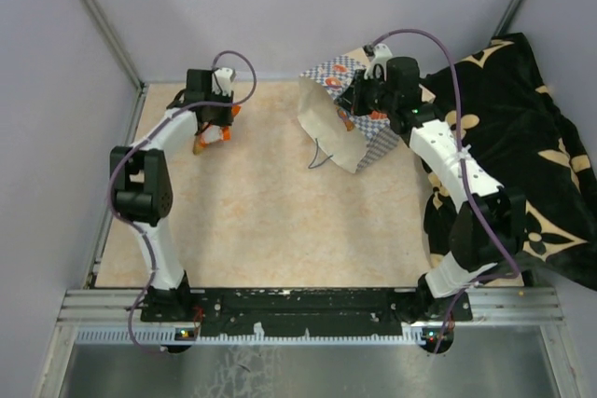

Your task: Take the snacks out of the paper bag

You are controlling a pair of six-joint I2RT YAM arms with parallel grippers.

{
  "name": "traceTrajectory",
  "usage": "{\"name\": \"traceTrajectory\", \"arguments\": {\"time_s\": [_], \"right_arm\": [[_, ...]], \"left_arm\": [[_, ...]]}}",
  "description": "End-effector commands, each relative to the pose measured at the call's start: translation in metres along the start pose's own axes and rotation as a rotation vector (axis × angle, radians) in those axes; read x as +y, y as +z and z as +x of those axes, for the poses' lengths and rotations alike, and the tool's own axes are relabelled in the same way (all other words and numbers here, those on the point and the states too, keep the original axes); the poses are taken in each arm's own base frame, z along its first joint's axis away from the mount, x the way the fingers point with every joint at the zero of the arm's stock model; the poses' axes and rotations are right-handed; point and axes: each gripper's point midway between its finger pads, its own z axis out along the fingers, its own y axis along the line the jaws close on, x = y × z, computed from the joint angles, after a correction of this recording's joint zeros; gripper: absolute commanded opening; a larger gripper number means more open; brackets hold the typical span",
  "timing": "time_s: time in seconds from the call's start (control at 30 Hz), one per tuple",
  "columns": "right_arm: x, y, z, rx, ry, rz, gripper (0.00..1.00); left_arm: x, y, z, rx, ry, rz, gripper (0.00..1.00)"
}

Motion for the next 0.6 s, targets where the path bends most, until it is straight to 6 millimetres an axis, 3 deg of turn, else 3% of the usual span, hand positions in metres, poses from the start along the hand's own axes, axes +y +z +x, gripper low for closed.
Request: {"name": "traceTrajectory", "arguments": {"time_s": [0.0, 0.1, 0.23, 0.43, 0.57], "right_arm": [[0.020, -0.020, -0.027, -0.095, -0.028, -0.058, 0.00], [0.018, -0.022, -0.022, -0.091, -0.031, -0.053, 0.00], [0.017, -0.020, -0.020, -0.087, -0.031, -0.053, 0.00], [0.019, -0.018, -0.017, -0.084, -0.021, -0.074, 0.00], [0.019, -0.010, -0.013, -0.073, -0.002, -0.090, 0.00]], "left_arm": [[0.034, 0.005, 0.011, 0.181, 0.115, -0.071, 0.00], [0.026, -0.005, -0.009, 0.152, 0.150, -0.028, 0.00], [-0.002, -0.037, -0.023, 0.066, 0.225, 0.090, 0.00], [-0.028, -0.099, -0.024, -0.001, 0.351, 0.152, 0.00], [-0.026, -0.116, -0.020, -0.023, 0.437, 0.136, 0.00]]}}
